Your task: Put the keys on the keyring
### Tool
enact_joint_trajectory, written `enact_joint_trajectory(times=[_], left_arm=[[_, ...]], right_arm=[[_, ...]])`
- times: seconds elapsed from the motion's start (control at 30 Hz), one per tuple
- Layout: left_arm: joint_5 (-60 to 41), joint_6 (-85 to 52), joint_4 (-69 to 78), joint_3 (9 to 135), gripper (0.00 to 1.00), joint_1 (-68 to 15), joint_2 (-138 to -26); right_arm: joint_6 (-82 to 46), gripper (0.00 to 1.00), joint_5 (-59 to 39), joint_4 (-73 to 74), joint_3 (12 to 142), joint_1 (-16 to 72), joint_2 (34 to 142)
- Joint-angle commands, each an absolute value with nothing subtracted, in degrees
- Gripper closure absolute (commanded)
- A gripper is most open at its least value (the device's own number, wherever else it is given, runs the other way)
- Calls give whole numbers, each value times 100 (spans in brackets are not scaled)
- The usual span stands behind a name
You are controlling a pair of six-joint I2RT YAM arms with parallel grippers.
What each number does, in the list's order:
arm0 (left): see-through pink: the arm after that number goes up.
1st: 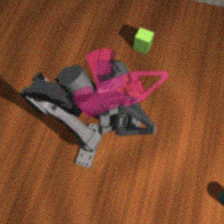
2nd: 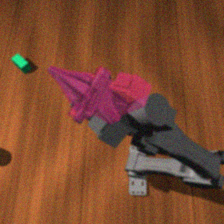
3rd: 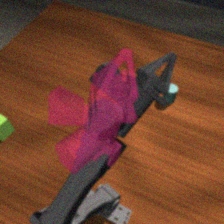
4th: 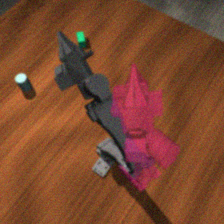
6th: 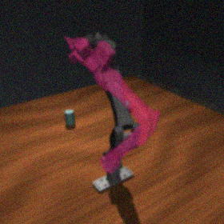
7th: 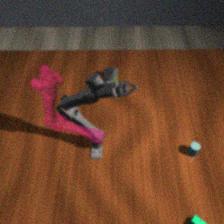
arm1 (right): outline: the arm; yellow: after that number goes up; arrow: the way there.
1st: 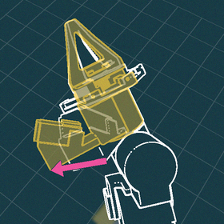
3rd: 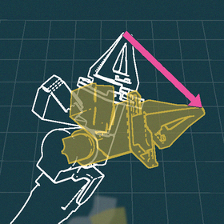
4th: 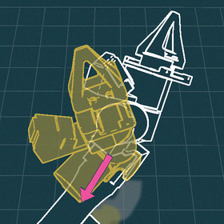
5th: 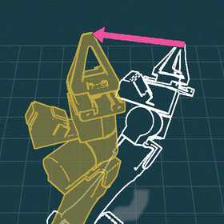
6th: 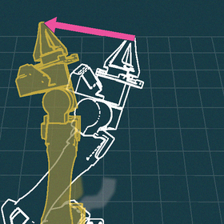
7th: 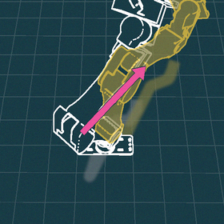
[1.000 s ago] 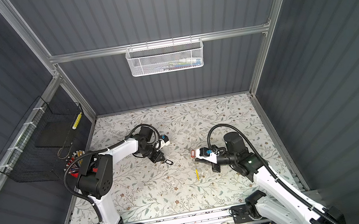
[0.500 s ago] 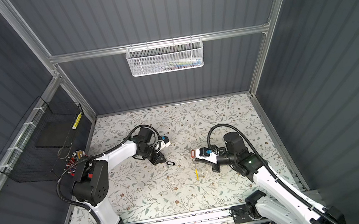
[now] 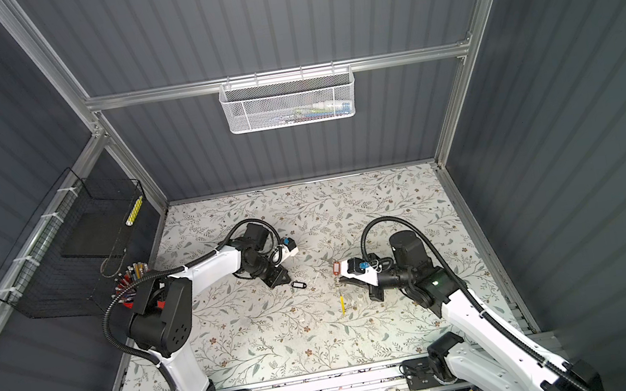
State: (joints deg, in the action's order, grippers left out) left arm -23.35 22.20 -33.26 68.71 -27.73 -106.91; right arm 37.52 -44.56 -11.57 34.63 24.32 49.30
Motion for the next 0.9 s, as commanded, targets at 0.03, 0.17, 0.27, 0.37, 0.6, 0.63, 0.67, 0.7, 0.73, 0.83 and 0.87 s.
enact_joint_trajectory(times=[0.03,0.17,0.27,0.37,0.6,0.63,0.67,0.7,0.73,0.83,0.87], left_arm=[[-2314,2048,-3352,6787,100,-2830,-10802],[-2308,2022,-3349,6747,100,-2830,-10830],[-2343,1982,-3308,6739,99,-2830,-10828],[-2348,1947,-3305,6750,93,-2830,-10854],[-2375,1901,-3362,6725,82,-2830,-10886],[-2384,1892,-3371,6716,81,-2828,-10883],[-2382,1888,-3375,6713,79,-2830,-10887],[-2389,1880,-3372,6697,78,-2830,-10881],[-2394,1870,-3370,6684,77,-2830,-10882],[-2413,1837,-3353,6667,75,-2830,-10889],[-2419,1827,-3344,6657,75,-2830,-10898]], right_arm=[[3716,95,-4452,-1059,3546,2453,4958],[3702,95,-4456,-1031,3516,2467,4957],[3708,95,-4452,-1028,3517,2465,4953],[3706,95,-4447,-1023,3509,2463,4954],[3703,94,-4441,-1007,3490,2467,4939],[3705,94,-4443,-1008,3494,2469,4939],[3699,93,-4439,-1002,3489,2467,4946],[3700,93,-4440,-994,3494,2467,4948],[3692,93,-4447,-1002,3488,2465,4948],[3701,93,-4447,-997,3481,2468,4957],[3706,93,-4447,-1001,3480,2465,4962]])
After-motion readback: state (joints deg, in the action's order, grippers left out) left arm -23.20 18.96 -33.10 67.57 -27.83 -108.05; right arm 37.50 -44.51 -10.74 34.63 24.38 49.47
